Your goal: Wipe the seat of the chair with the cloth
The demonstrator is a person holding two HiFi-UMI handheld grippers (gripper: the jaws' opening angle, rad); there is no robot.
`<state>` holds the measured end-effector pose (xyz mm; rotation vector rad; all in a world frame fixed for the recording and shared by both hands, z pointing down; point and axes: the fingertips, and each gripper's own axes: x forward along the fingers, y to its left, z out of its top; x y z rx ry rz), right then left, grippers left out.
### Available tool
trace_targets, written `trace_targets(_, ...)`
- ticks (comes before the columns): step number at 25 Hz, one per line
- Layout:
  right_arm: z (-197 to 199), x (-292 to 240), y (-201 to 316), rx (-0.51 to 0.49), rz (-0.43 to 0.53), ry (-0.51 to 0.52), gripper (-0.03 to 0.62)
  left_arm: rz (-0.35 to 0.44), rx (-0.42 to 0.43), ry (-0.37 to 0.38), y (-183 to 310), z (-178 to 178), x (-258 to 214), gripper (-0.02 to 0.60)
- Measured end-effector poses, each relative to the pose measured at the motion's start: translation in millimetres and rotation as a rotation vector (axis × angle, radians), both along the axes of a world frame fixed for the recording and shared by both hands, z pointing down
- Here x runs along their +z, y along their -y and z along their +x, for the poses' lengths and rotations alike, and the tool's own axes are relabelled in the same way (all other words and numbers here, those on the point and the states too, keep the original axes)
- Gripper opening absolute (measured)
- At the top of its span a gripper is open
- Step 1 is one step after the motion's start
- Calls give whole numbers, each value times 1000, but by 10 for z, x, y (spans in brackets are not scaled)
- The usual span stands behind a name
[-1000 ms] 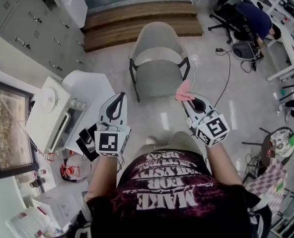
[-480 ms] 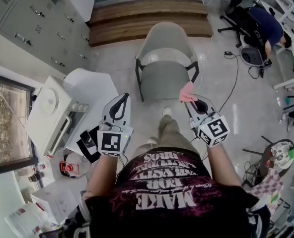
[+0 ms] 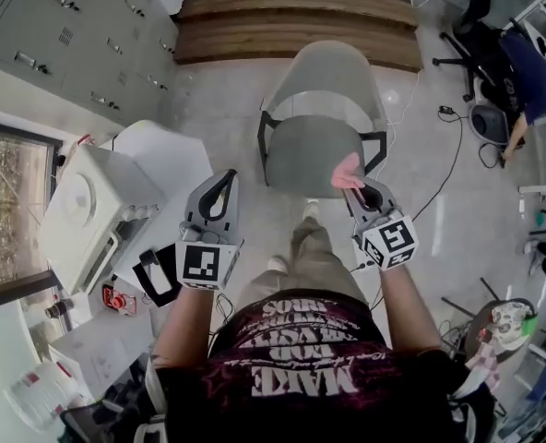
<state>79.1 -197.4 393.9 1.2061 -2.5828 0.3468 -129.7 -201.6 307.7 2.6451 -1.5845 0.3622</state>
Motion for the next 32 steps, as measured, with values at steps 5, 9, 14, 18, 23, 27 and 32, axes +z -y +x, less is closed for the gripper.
trace_targets(5, 41, 460, 455, -53, -35, -32, 31, -24, -26, 8, 402, 75, 243, 3)
trace_targets(9, 32, 865, 762, -97, -73, -45, 31, -65, -38, 4, 642, 192, 513, 3)
trace_targets(14, -92, 1569, 1136, -135, -128, -34, 31, -116, -44, 17, 845, 293, 904, 3)
trace_targets(18, -203, 2253, 1421, -131, -204, -7, 31, -160, -88, 91, 943, 222, 1299, 3)
trace_targets(23, -375, 3118, 1621, -153, -300, -41, 31, -196, -79, 95, 1000, 231, 1641, 3)
trace_targets(27, -467, 3794, 1878, -215, -334, -127, 31, -282, -116, 73, 910, 236, 2104, 3)
trace_targets(32, -760, 4718, 1993, -239, -432, -193, 31, -405, -130, 96, 608, 194, 2567, 3)
